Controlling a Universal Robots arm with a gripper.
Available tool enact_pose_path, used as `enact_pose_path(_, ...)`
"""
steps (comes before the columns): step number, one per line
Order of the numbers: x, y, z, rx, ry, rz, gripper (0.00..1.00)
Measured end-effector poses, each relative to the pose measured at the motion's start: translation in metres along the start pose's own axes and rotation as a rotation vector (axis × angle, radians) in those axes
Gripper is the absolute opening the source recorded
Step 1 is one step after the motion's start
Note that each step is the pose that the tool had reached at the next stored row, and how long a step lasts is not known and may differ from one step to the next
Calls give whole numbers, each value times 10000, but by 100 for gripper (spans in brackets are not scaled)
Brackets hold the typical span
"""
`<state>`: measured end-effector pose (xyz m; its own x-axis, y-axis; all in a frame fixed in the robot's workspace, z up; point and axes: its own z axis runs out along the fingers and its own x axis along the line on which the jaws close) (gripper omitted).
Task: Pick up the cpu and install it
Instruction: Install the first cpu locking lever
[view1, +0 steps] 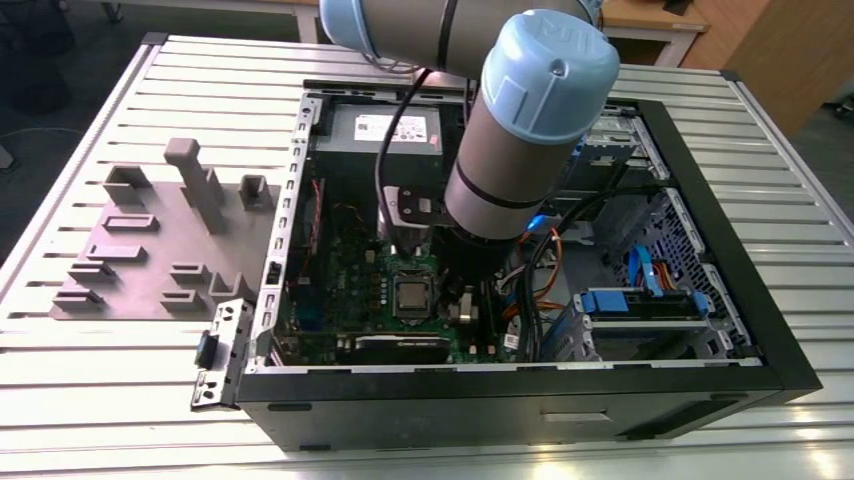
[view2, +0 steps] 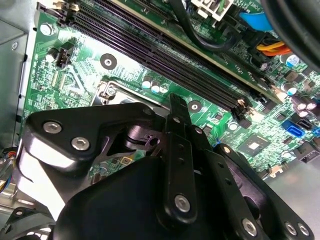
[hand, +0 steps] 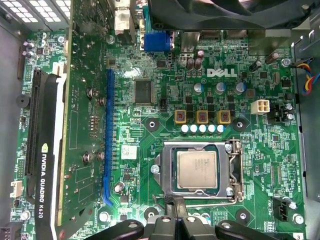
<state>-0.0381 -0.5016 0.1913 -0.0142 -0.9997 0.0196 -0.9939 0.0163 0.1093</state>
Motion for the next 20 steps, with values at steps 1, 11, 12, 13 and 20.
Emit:
enact_pose_path(1, 0, -2, 2, 0, 1, 0, 11)
enact_pose_path(11, 0, -22, 11, 1, 0, -1, 11)
enact_pose_path(12, 0, -24, 11, 0, -1, -1, 11)
enact_pose_path(13, 0, -27, 11, 0, -1, -1, 11)
enact_pose_path(20, 0, -30, 12, 1, -1, -4, 11)
